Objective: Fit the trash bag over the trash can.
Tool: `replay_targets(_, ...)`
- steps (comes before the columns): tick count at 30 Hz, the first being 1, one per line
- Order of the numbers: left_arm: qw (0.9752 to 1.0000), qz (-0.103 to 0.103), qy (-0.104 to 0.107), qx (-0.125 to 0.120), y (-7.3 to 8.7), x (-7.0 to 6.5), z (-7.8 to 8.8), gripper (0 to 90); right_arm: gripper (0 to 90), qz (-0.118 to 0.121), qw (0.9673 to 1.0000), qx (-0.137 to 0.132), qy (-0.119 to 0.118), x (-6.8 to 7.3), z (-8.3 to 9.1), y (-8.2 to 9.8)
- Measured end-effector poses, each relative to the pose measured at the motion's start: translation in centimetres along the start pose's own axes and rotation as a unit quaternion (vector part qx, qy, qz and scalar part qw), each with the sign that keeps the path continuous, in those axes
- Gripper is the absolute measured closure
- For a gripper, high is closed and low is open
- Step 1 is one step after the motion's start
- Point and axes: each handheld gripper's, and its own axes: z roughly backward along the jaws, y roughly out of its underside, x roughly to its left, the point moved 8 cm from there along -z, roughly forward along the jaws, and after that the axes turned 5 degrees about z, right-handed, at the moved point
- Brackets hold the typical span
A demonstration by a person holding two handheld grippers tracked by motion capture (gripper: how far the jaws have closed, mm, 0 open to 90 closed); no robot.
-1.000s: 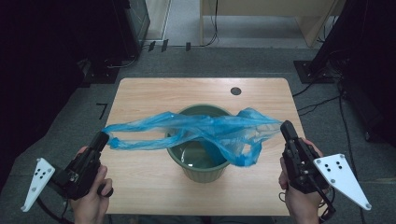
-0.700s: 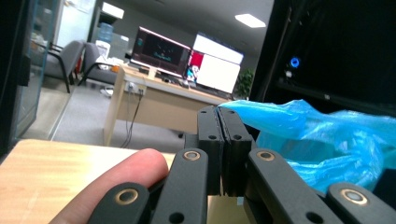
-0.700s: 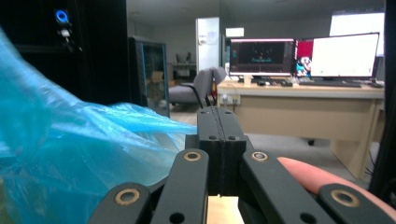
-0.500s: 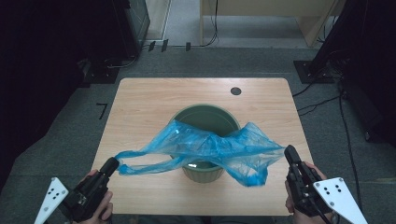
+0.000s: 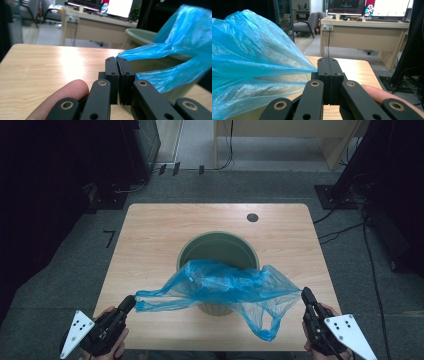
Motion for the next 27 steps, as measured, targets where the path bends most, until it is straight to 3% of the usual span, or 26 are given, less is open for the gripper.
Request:
replay_targets(2,0.9999,0.002,-0.012,-0.007,-0.4,0.2,-0.4,87.9,90.0,-0.001,1.0,0.003,0.002,-0.2,-0.7,0.0)
replay_targets(6,0.9997,-0.01,-0.021,0.01,0.1,0.3,-1.0,87.8,90.0,-0.002,0.9999,0.012,0.003,-0.5,-1.7,0.3)
replay_targets(10,0.9993,-0.011,-0.002,0.036,1.4,0.3,-1.0,87.0,90.0,0.001,0.9994,0.034,0.0,-0.2,-2.1,2.0)
replay_targets(15,0.9991,0.009,0.023,0.036,1.3,0.5,-0.4,85.7,90.0,-0.004,0.9993,0.037,0.002,-0.7,-1.7,2.4)
replay_targets(19,0.9989,0.004,0.0,0.047,1.7,0.8,-1.3,84.2,90.0,0.003,0.9992,0.04,0.003,-0.5,-2.4,2.5)
replay_targets(22,0.9988,-0.003,0.0,0.049,1.7,0.6,-1.4,84.6,90.0,0.001,0.9991,0.043,0.003,-0.4,-2.9,2.6)
replay_targets(23,0.9989,-0.005,0.017,0.044,1.5,0.1,-0.9,84.8,90.0,0.001,0.9993,0.038,0.001,-0.3,-2.6,2.2)
replay_targets(24,0.9989,-0.005,0.017,0.044,1.5,0.1,-0.9,84.7,90.0,0.001,0.9993,0.038,0.001,-0.3,-2.6,2.2)
replay_targets(25,0.9988,-0.003,0.039,0.031,1.0,-0.1,0.2,84.7,90.0,0.005,0.9995,0.03,0.003,-0.5,-1.8,1.9)
replay_targets(27,0.9987,-0.004,0.042,0.027,0.9,0.0,0.6,84.7,90.0,0.004,0.9996,0.028,0.005,-0.8,-1.4,1.8)
